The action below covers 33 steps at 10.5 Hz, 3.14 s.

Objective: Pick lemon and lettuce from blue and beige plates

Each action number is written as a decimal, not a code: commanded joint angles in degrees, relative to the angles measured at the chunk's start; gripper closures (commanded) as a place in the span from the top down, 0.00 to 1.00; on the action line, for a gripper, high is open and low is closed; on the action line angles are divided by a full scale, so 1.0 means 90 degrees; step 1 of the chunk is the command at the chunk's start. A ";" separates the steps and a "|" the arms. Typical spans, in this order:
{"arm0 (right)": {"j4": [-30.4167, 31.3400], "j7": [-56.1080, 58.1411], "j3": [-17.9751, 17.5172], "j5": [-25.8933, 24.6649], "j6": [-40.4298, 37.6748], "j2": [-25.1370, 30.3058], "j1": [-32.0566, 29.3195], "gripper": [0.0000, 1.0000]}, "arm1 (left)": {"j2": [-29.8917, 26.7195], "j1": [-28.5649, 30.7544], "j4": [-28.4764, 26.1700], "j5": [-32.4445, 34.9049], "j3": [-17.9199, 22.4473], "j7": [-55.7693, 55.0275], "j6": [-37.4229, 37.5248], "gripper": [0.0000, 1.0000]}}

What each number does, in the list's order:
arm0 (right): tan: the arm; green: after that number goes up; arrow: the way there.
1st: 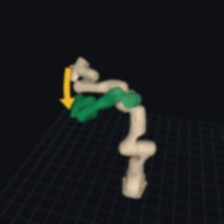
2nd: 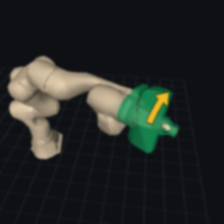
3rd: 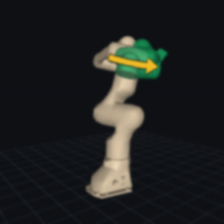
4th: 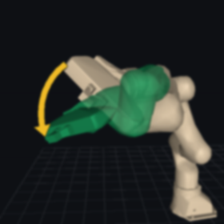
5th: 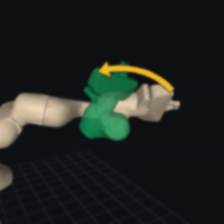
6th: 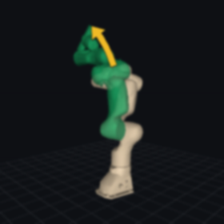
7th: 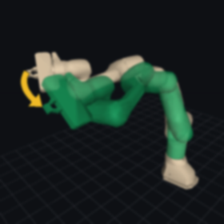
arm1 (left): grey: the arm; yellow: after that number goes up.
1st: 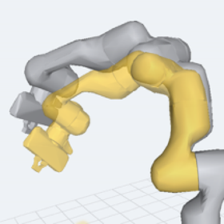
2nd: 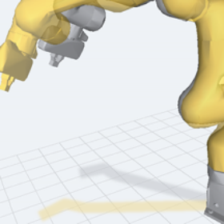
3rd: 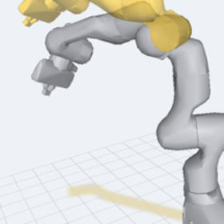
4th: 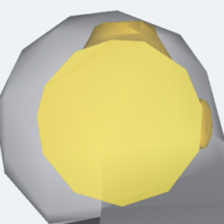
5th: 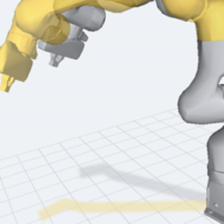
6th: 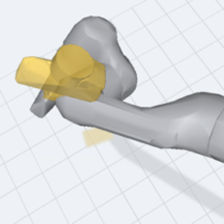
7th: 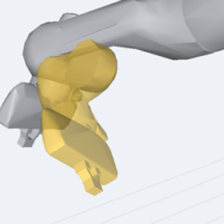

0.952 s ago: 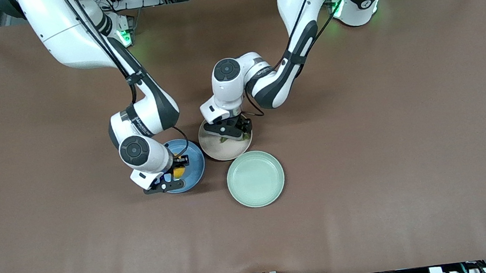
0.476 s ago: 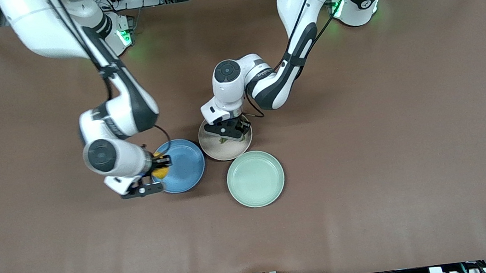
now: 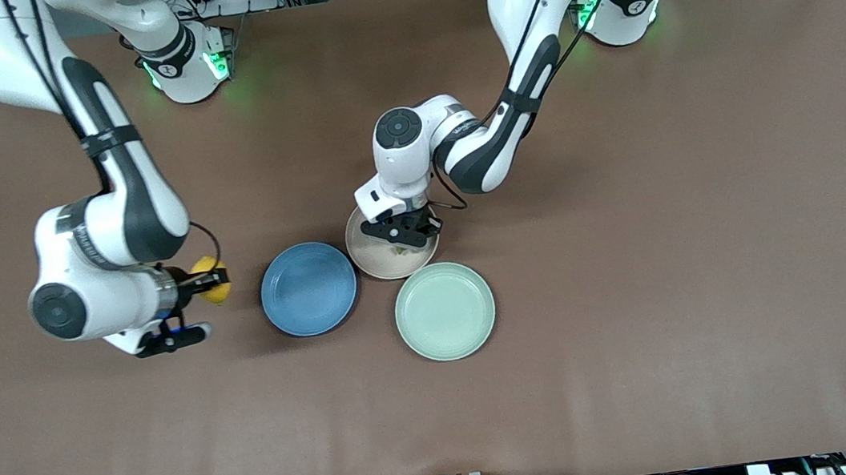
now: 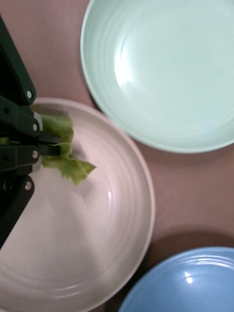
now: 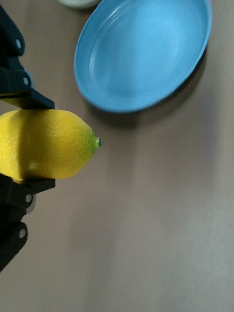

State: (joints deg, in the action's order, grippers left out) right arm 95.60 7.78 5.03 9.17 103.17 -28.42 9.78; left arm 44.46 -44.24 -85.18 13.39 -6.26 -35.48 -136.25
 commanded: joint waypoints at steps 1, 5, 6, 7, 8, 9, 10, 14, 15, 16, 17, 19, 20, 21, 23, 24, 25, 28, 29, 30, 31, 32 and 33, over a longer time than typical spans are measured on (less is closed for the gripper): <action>0.0568 0.1035 0.0239 0.0163 0.0031 0.0258 -0.0392 0.00 | -0.0826 0.0324 -0.0115 0.0016 -0.0007 0.0114 0.0789 0.00; 0.1221 0.2317 0.0690 0.0426 0.0537 0.0160 -0.0744 0.00 | -0.1775 0.1864 -0.0125 -0.0793 -0.0153 0.0832 0.2166 0.00; 0.1243 0.2319 0.0710 0.0446 0.0549 0.0092 -0.0764 0.00 | -0.1863 0.2285 -0.0135 -0.0843 -0.0163 0.1224 0.2479 0.00; 0.1243 0.2328 0.0729 0.0446 0.0636 -0.0025 -0.0774 0.00 | -0.1864 0.2598 -0.0135 -0.0853 -0.0154 0.1315 0.2675 0.00; 0.1243 0.2329 0.0778 0.0446 0.0704 -0.0084 -0.0774 0.00 | -0.1835 0.2920 -0.0174 -0.0844 -0.0154 0.1373 0.2716 0.00; 0.1243 0.2329 0.0808 0.0446 0.0724 -0.0133 -0.0774 0.00 | -0.1767 0.3185 -0.0213 -0.0853 -0.0154 0.1490 0.2717 0.00; 0.1243 0.2329 0.0846 0.0456 0.0763 -0.0191 -0.0784 0.00 | -0.1651 0.3429 -0.0242 -0.0854 -0.0154 0.1617 0.2717 0.00; 0.1526 0.2329 0.0876 0.0456 0.1193 -0.0221 -0.0784 0.04 | -0.1055 0.4192 -0.0360 -0.0834 -0.0124 0.1745 0.2668 0.00; 0.1526 0.2329 0.0876 0.0456 0.1183 -0.0231 -0.0794 0.11 | -0.1034 0.4251 -0.0360 -0.0815 -0.0124 0.1745 0.2658 0.00; 0.1516 0.2319 0.0876 0.0456 0.1164 -0.0231 -0.0803 0.37 | -0.0957 0.4281 -0.0321 -0.0756 -0.0115 0.1745 0.2658 0.12; 0.1516 0.2309 0.0876 0.0456 0.1145 -0.0231 -0.0794 0.99 | -0.0946 0.4310 -0.0311 -0.0746 -0.0115 0.1745 0.2658 0.43; 0.1313 0.2299 0.0876 0.0456 0.0786 -0.0173 -0.0784 1.00 | -0.1053 0.4466 -0.0272 -0.0785 -0.0105 0.2017 0.2658 1.00; 0.0934 0.2299 0.0896 0.0446 0.0271 -0.0172 -0.0784 1.00 | -0.1208 0.4467 -0.0156 -0.0785 -0.0105 0.2077 0.2658 1.00; 0.0515 0.2299 0.0915 0.0446 -0.0179 -0.0163 -0.0765 1.00 | -0.1442 0.4467 -0.0116 -0.0804 -0.0105 0.2077 0.2716 1.00; -0.0500 0.2290 0.0925 0.0436 -0.1146 -0.0075 -0.0745 1.00 | -0.2153 0.4467 -0.0125 -0.0814 -0.0105 0.2077 0.2736 1.00; -0.0979 0.2280 0.0954 0.0407 -0.1441 0.0032 -0.0716 1.00 | -0.2428 0.4476 -0.0116 -0.0824 -0.0105 0.2087 0.2958 1.00; -0.1225 0.2270 0.1128 0.0368 -0.1531 0.0246 -0.0513 1.00 | -0.2634 0.4486 -0.0057 -0.0844 -0.0144 0.2087 0.3357 1.00; -0.1793 0.2231 0.1238 0.0290 -0.1696 0.0764 -0.0393 1.00 | -0.3385 0.4437 0.0226 -0.0795 -0.0134 0.2097 0.3829 1.00; -0.1862 0.2134 0.1228 0.0222 -0.1717 0.0949 -0.0393 1.00 | -0.3533 0.4476 0.0226 -0.0824 -0.0173 0.2174 0.3984 1.00; -0.1863 0.1872 0.1218 0.0163 -0.1717 0.1154 -0.0384 1.00 | -0.3747 0.4476 0.0226 -0.0824 -0.0135 0.2620 0.4208 1.00; -0.1872 0.1531 0.1199 0.0018 -0.1717 0.1330 -0.0374 1.00 | -0.3875 0.4476 0.0226 -0.0844 -0.0144 0.3194 0.4269 1.00; -0.1863 0.1325 0.1073 -0.0293 -0.1717 0.1554 -0.0316 1.00 | -0.4011 0.4602 0.0226 -0.0863 -0.0163 0.3490 0.4337 1.00; -0.1863 0.1139 0.0897 -0.0470 -0.1717 0.1759 -0.0315 1.00 | -0.4080 0.4797 0.0226 -0.1115 -0.0202 0.3541 0.4579 1.00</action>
State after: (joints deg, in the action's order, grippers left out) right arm 78.03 21.73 14.99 8.07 88.16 -16.12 6.19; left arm 9.50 -3.67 -82.52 6.26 -7.43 -6.90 -97.40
